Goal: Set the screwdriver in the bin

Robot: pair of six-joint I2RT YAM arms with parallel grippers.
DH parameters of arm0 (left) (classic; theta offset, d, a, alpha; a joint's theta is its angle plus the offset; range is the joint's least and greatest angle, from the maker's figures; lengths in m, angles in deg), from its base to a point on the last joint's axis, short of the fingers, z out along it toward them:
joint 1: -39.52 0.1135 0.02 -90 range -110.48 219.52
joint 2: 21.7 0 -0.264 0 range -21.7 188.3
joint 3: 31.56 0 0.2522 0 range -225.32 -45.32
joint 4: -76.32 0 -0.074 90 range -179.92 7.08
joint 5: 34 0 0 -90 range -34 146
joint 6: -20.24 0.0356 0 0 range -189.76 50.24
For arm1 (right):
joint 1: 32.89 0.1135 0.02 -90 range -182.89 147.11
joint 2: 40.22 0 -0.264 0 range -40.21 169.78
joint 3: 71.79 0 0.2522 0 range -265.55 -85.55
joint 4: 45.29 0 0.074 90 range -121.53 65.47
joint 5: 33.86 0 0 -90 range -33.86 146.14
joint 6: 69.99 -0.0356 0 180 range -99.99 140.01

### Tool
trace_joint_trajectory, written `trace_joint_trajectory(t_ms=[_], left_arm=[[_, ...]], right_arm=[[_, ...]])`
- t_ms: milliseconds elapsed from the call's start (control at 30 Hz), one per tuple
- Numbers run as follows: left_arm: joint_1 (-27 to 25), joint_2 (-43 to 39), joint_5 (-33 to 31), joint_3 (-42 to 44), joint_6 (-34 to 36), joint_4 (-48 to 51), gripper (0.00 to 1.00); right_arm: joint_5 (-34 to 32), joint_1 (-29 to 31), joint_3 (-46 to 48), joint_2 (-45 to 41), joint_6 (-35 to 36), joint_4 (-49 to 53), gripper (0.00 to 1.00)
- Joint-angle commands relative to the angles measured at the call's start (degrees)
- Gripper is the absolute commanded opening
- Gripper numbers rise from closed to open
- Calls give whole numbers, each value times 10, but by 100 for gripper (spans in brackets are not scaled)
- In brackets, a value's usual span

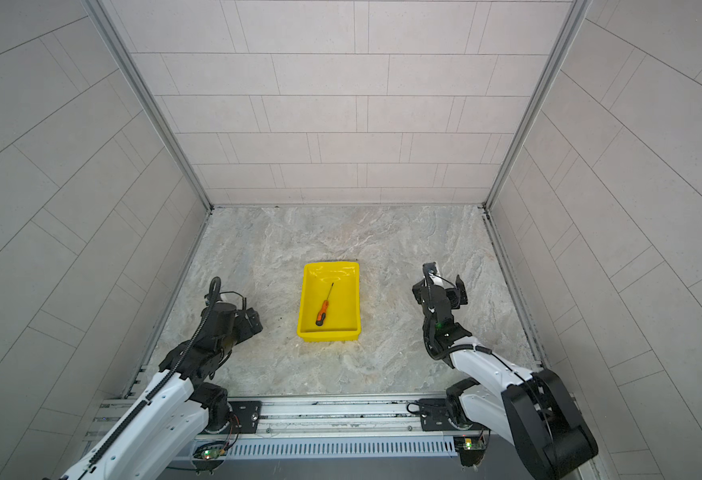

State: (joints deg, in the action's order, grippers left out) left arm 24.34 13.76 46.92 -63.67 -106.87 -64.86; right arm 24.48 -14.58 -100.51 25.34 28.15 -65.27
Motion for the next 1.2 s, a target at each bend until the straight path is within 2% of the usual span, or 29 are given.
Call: trace_joint_trajectory(t_ms=[0,133,233,367,433,500,533,633,733,867,1167], left_arm=[[0,-28,-1,11,-16,-15,100],[1,-56,-3,13,-20,-12,100],[1,-67,-4,36,-26,-23,100],[1,-62,-1,37,-26,-30,100],[1,-51,-1,34,-26,-33,100],[1,-37,-1,30,-25,-34,100],[0,-30,-1,29,-25,-35,100],[0,-10,2,25,-24,-46,100],[1,9,7,22,-20,-59,100],[1,24,3,19,-29,-56,100],[1,47,-44,25,-41,-93,100]], right_arm=[[20,-10,-10,50,39,-153,100],[26,-24,-14,128,-2,-215,100],[45,-34,-25,168,2,-228,100],[59,-72,-30,228,-37,-281,100],[77,-96,-32,220,-65,-250,100],[60,-108,-43,238,-96,-234,100],[57,-112,-49,255,-92,-254,98],[59,-111,-47,241,-99,-233,99],[60,-111,-40,257,-86,-274,99],[61,-110,-45,258,-85,-267,99],[61,-110,-44,258,-85,-268,99]])
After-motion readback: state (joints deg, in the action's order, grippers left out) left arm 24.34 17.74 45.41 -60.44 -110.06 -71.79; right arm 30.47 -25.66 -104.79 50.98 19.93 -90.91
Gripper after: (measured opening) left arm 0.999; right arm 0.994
